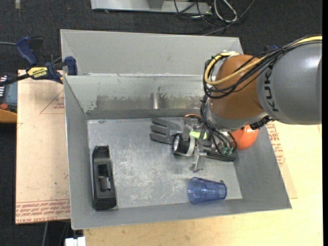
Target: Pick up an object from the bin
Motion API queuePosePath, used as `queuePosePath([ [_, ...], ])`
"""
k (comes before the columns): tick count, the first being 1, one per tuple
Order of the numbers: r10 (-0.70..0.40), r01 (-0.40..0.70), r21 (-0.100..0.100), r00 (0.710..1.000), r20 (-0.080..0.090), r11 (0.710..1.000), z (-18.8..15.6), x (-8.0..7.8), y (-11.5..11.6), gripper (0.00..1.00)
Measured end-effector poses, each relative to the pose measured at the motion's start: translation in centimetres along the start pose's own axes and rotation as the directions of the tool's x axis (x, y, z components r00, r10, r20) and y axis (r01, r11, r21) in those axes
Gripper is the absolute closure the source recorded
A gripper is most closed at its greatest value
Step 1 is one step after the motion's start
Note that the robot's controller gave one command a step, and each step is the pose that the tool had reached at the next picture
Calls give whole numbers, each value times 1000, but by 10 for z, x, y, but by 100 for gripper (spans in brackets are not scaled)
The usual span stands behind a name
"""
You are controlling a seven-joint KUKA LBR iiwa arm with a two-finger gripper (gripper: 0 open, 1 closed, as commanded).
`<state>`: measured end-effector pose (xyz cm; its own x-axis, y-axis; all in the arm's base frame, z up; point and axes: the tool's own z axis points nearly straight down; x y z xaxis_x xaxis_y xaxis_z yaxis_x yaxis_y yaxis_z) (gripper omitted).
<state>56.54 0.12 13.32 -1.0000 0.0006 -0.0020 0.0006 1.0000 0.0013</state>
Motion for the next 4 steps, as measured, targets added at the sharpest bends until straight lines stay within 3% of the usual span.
queuePosePath([
  [1, 69, -69, -1, 998, -1, 998, 64, -58, -34, 0],
  [2, 121, -121, -3, 993, 3, 993, 63, -61, -35, 0],
  [3, 75, -75, -2, 997, 3, 997, 63, -60, -33, 0],
  [4, 97, -97, -3, 995, 4, 995, 63, -61, -34, 0],
])
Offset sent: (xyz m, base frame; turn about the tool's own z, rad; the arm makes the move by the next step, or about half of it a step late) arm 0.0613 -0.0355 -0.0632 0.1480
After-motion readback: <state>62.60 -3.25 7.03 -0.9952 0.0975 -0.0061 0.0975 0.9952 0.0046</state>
